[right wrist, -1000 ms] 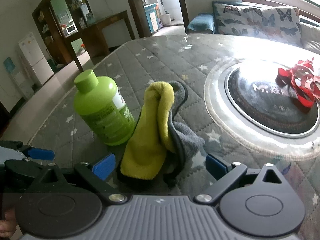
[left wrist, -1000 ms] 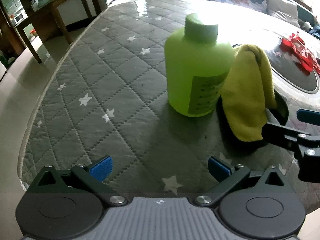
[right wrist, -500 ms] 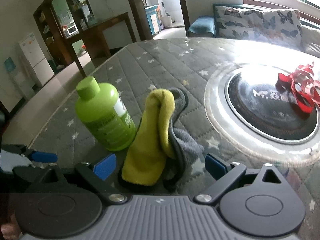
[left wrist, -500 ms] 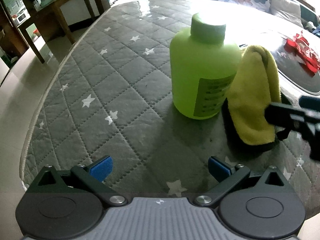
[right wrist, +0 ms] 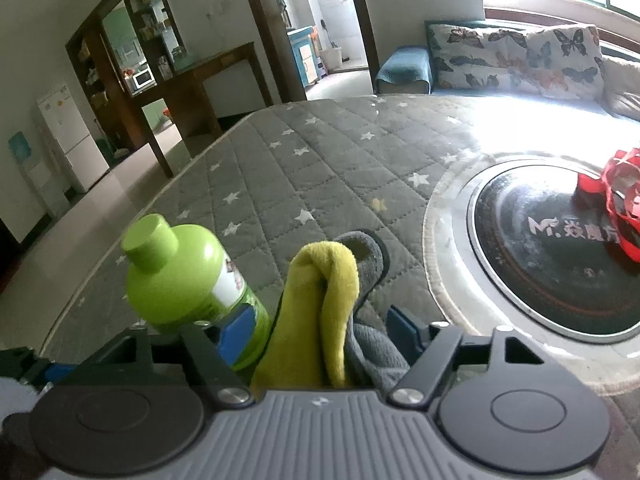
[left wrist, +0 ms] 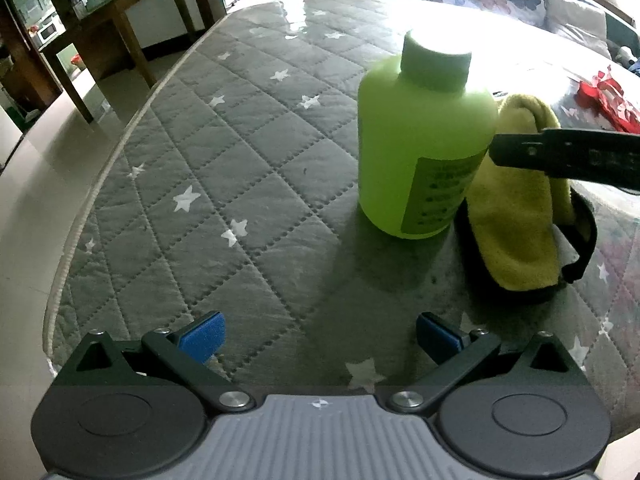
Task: Clean container
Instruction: 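Close the right tool on the cloth and lift it off the table, then wipe the green bottle's side with the cloth in the right tool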
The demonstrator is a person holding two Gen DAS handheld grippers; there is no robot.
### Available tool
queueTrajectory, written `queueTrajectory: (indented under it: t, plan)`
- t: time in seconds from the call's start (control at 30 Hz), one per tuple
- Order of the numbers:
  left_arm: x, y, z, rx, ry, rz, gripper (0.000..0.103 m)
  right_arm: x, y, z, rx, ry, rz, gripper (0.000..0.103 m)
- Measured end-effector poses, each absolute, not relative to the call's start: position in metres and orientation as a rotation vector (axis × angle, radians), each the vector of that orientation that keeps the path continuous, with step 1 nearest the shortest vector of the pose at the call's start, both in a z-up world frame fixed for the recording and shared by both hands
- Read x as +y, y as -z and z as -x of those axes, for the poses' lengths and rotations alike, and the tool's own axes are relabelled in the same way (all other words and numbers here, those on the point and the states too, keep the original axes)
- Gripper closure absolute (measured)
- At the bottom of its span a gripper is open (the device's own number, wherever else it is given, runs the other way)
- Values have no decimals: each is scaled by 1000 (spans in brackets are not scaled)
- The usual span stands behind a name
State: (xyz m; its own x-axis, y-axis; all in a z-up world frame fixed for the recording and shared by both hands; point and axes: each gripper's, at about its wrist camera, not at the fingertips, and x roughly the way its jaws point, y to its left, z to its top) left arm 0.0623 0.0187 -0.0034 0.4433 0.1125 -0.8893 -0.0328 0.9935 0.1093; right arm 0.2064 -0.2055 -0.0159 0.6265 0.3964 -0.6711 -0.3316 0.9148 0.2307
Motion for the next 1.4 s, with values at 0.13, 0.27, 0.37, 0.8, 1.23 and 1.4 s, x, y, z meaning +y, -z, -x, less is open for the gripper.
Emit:
queueTrajectory:
  t: [0.13, 0.27, 0.37, 0.8, 1.23, 1.4]
  plan:
    - [20, 4, -64, 1109, -96, -78, 0, -203, 25, -216, 800, -415, -93, 46]
    - [20, 4, -64, 1113, -98, -76, 0, -201, 40, -222, 820, -404, -81, 52]
    - [21, 5, -64, 1115, -103, -76, 0, -200, 45, -222, 811, -404, -70, 62]
    - [21, 7, -64, 1120, -103, -71, 0, -235, 11, -205, 745, -492, -308, 77]
    - [27, 4, -61, 1110, -118, -62, 0, -224, 3, -218, 715, -584, -423, 78]
    - [28, 4, -63, 1112, -120, -60, 0, -223, 20, -223, 752, -560, -421, 77]
